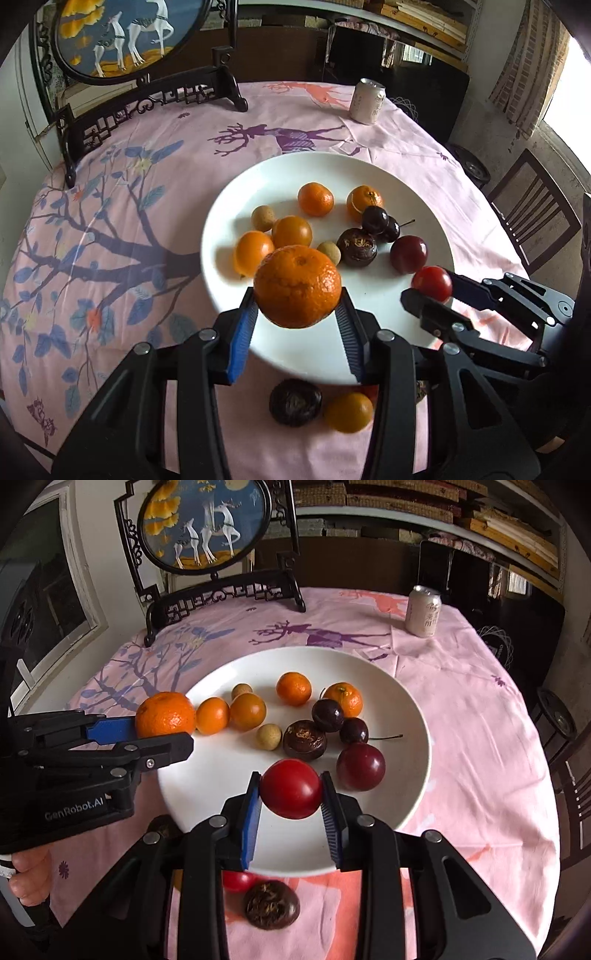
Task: Organize fruits
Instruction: 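Release the red tomato and tangerine onto the plate with both tools, then grasp a passion fruit with the right tool while the left tool grasps another passion fruit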
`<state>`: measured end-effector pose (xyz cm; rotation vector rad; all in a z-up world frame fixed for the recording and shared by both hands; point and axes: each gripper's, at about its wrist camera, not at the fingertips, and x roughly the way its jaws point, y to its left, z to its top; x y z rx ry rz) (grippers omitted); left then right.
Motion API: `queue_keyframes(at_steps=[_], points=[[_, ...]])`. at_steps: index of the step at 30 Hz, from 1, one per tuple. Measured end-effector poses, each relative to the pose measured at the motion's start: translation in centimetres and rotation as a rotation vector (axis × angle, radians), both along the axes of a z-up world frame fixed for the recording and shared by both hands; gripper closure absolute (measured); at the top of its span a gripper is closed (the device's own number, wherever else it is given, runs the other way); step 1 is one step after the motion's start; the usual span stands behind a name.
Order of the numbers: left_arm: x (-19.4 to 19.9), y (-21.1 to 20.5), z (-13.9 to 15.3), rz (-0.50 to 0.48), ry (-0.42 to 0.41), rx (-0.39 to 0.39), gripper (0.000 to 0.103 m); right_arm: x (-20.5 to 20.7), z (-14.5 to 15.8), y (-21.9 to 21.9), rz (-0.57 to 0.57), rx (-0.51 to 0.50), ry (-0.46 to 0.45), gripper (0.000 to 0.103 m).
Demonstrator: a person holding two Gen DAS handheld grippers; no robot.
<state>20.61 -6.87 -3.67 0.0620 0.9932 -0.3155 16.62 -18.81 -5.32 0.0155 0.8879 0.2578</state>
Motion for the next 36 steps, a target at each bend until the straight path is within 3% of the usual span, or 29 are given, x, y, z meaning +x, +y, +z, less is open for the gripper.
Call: queue_keyframes(at_steps=[4, 11, 14, 16, 20, 21, 22, 25, 30, 36], points=[[1.6, -1.2, -1.5, -0.012, 0.035, 0.012, 0.059, 2.2, -2.0, 0.2, 0.012, -0.014, 0.057, 0.071], [2.8, -1.6, -2.4, -0.009, 0.059, 0.018, 0.058, 3.4, -2.9, 0.3, 0.009, -0.048, 0.056, 0.071], [3.1, -1.4, -2.5, -0.006, 0.082, 0.003, 0.057, 3.4, -2.9, 0.3, 0.015, -0.039, 0.046, 0.063], [2.7, -1.0, -1.8, -0.003, 0.067, -0.006, 0.051, 2.8, -2.3, 0.2, 0.013, -0.042, 0.038, 0.063], [0.2, 0.8, 1.0, 0.003, -0.007, -0.042, 0.047, -0.2, -0.2, -0.5, -0.008, -0.077, 0.0, 0.063], [-0.9, 1.4, 1.7, 0.006, -0.033, -0.048, 0.04, -1.6, 0.2, -0.8, -0.016, -0.085, -0.007, 0.059], [-2.1, 2.0, 2.3, 0.015, -0.063, -0.048, 0.037, -3.0, 0.5, -1.2, -0.026, -0.086, -0.012, 0.048], [-5.7, 3.9, 2.9, 0.037, -0.121, -0.053, 0.035, -7.5, 0.6, -1.9, -0.039, -0.046, -0.031, 0.045], [-9.8, 6.1, 1.3, 0.062, -0.117, -0.068, 0.035, -11.7, -1.1, -2.2, -0.076, -0.006, 0.009, 0.045], [-11.5, 7.1, -0.9, 0.064, -0.067, -0.045, 0.035, -11.4, -2.7, -1.2, -0.063, -0.006, 0.061, 0.045]])
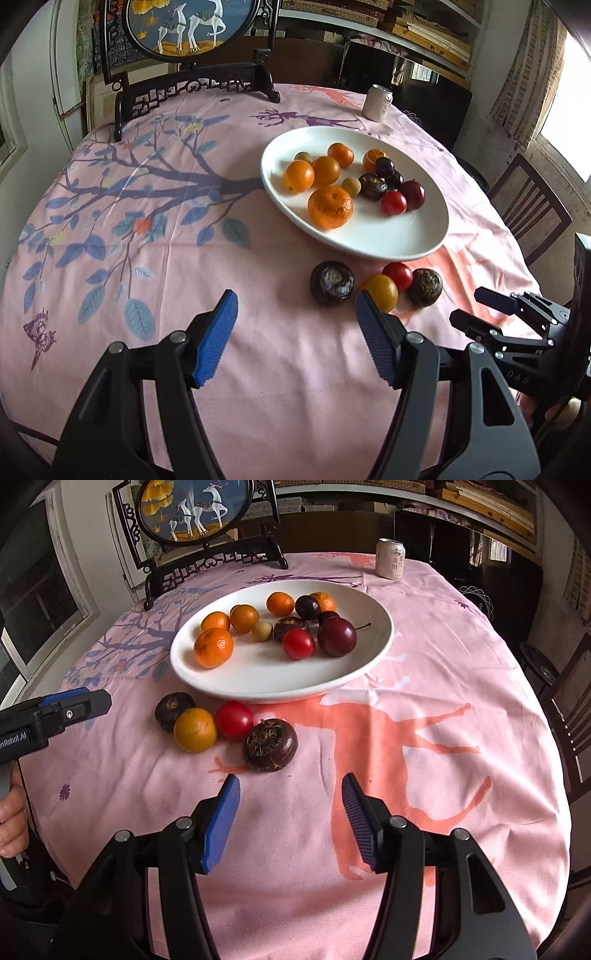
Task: Organize fruits
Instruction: 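Grasp a passion fruit with the right tool while the left tool grasps another passion fruit, then release both passion fruits onto the plate with both tools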
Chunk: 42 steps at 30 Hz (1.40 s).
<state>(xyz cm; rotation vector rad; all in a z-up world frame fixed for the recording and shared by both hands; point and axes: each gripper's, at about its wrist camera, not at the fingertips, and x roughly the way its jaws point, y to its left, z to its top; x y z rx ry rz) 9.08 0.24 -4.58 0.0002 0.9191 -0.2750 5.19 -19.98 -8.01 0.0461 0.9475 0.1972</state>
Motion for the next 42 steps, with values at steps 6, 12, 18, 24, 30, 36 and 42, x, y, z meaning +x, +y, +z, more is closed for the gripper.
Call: queue_keyframes(at_steps=[6, 12, 18, 24, 30, 36, 42], points=[[-1.0, 0.7, -1.7, 0.002, 0.039, 0.029, 0.035, 2.5, -1.9, 1.4, 0.016, -0.035, 0.036, 0.045], [0.1, -0.4, -2.8, -0.018, 0.06, 0.07, 0.034, 4.4, -2.6, 2.8, 0.043, -0.101, 0.01, 0.061], [2.0, -2.5, -4.3, -0.054, 0.1, 0.109, 0.034, 2.2, -1.5, 2.4, 0.05, -0.084, 0.009, 0.061], [3.7, -5.1, -5.6, -0.079, 0.123, 0.176, 0.034, -0.5, -0.7, 0.1, 0.02, -0.038, -0.002, 0.061], [4.9, -6.6, -5.3, -0.086, 0.105, 0.158, 0.063, -1.2, 0.0, -1.3, -0.008, 0.002, -0.022, 0.061], [3.3, -5.9, -4.2, -0.068, 0.075, 0.116, 0.064, -1.6, 0.6, -1.1, -0.006, 0.013, -0.034, 0.061], [1.1, -5.1, -1.7, -0.087, 0.035, 0.059, 0.064, -1.3, 1.0, -0.4, 0.003, 0.015, -0.043, 0.061]])
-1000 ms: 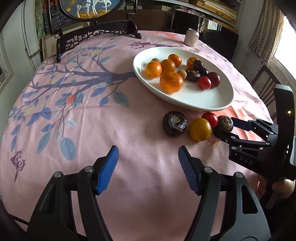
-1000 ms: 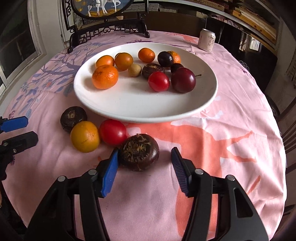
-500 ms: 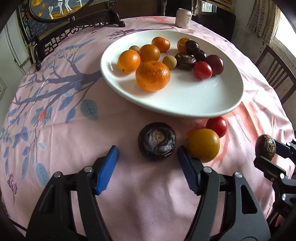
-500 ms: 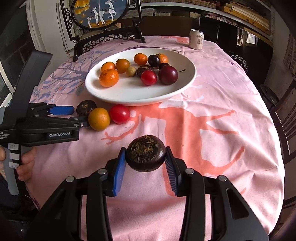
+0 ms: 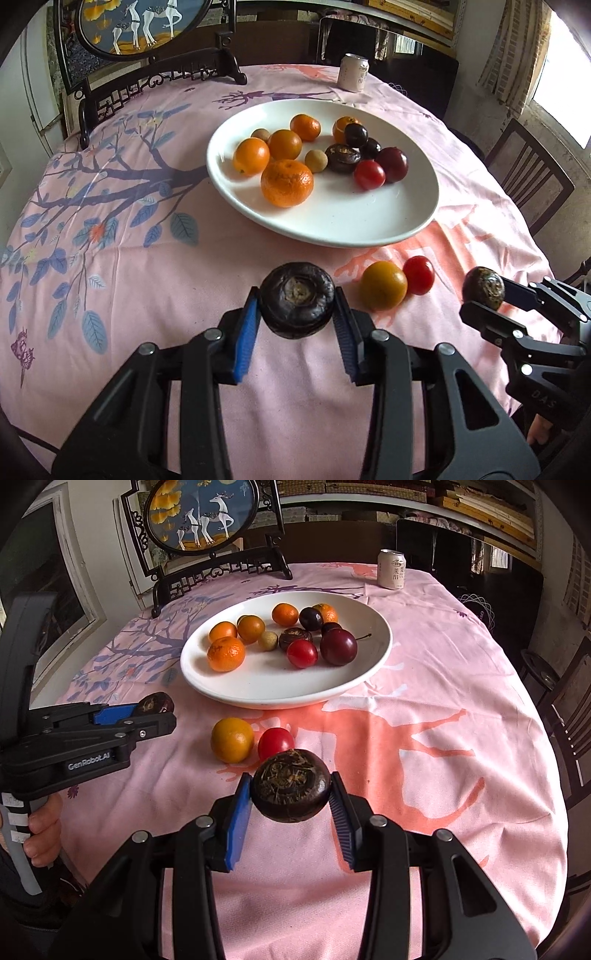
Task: Organize fruits
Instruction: 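Release both passion fruits onto the plate with both tools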
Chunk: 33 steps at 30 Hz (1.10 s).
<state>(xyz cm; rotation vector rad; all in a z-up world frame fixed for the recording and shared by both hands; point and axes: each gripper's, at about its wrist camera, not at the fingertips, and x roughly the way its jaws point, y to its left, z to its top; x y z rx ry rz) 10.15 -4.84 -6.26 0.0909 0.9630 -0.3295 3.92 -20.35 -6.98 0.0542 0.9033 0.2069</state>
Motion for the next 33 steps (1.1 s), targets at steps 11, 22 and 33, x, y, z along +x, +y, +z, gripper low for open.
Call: queue_keyframes(at_steps=[11, 22, 33], points=[[2.3, -0.2, 3.6, -0.014, -0.044, -0.016, 0.064, 2.5, 1.0, 0.7, 0.024, 0.01, -0.011, 0.061], [14.4, -5.3, 3.5, 0.008, 0.017, 0.044, 0.064, 13.5, 2.3, 1.0, 0.041, -0.084, -0.071, 0.061], [17.7, -6.5, 1.3, 0.018, 0.061, 0.034, 0.048, 15.8, 0.8, 1.3, 0.045, -0.149, -0.102, 0.042]])
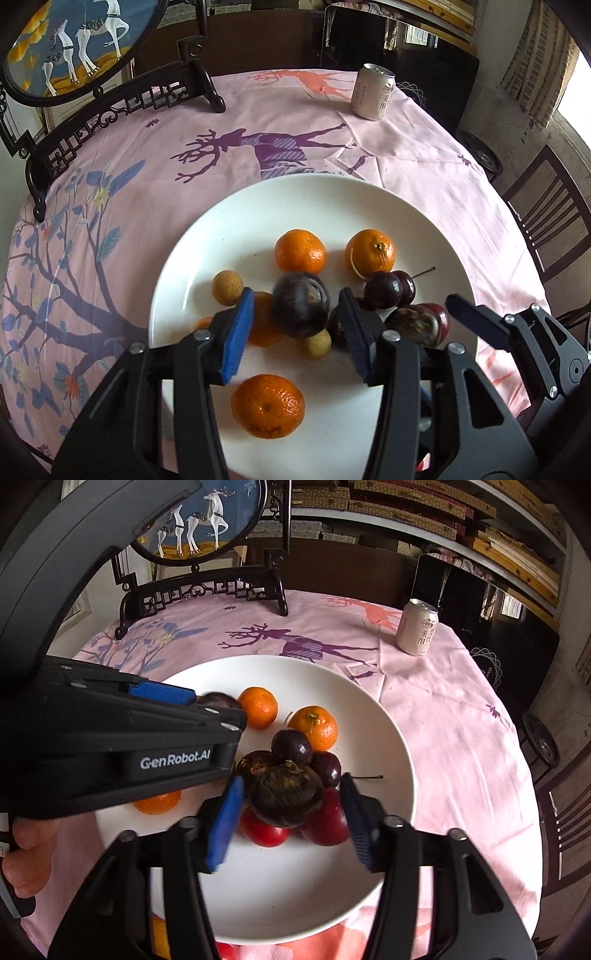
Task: Organize fruits
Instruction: 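Release both passion fruits onto the plate with both tools, then grasp a red tomato with the right tool while the left tool grasps a yellow tomato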
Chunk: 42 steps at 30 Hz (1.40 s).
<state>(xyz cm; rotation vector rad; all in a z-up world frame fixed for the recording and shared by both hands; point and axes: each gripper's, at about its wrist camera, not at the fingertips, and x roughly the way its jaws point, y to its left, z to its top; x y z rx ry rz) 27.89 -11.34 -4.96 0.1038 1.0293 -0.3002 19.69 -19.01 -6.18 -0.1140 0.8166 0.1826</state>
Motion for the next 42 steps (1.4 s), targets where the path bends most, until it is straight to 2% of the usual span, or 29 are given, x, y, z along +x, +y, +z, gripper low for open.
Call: queue_keyframes(at_steps=[3, 4, 6, 7, 9, 11, 17, 25, 34, 39, 41, 42], points=[[-1.3, 0.8, 1.4, 0.002, -0.036, -0.006, 0.045, -1.1, 0.9, -0.4, -0.002, 0.006, -0.005, 0.042], [-2.1, 1.3, 2.0, 0.006, -0.055, -0.009, 0.04, -1.7, 1.4, -0.5, -0.005, 0.015, -0.008, 0.041], [-4.3, 2.3, 3.2, 0.017, -0.098, -0.01, 0.022, -3.4, 2.4, -0.9, -0.011, 0.042, -0.01, 0.037], [-5.5, 2.8, 3.6, 0.027, -0.12, -0.006, 0.02, -4.5, 2.8, -1.0, -0.015, 0.059, -0.011, 0.032], [-8.3, 3.9, 4.1, 0.039, -0.148, -0.011, 0.017, -6.8, 3.3, -1.3, -0.034, 0.087, -0.017, 0.032], [-10.9, 5.1, 4.1, 0.058, -0.159, -0.031, 0.008, -9.1, 3.4, -1.3, -0.046, 0.107, -0.017, 0.032], [-16.1, 7.2, 2.3, 0.074, -0.137, -0.042, 0.008, -13.7, 2.5, -0.5, -0.076, 0.122, 0.017, 0.032], [-18.4, 8.3, 1.4, 0.077, -0.119, -0.059, 0.008, -15.5, 2.0, 0.6, -0.075, 0.109, 0.039, 0.032], [-19.3, 9.8, -0.5, 0.103, -0.087, -0.026, 0.008, -13.7, -1.8, -0.3, -0.097, 0.116, 0.112, 0.032], [-19.2, 10.3, -1.1, 0.118, -0.066, -0.024, 0.008, -11.9, -2.9, -0.1, -0.092, 0.112, 0.112, 0.033], [-19.3, 10.2, -1.1, 0.112, -0.066, -0.023, 0.008, -11.2, -3.2, 0.1, -0.086, 0.113, 0.106, 0.043], [-19.3, 10.1, -1.1, 0.11, -0.065, -0.023, 0.008, -10.7, -3.4, 0.2, -0.078, 0.113, 0.122, 0.054]])
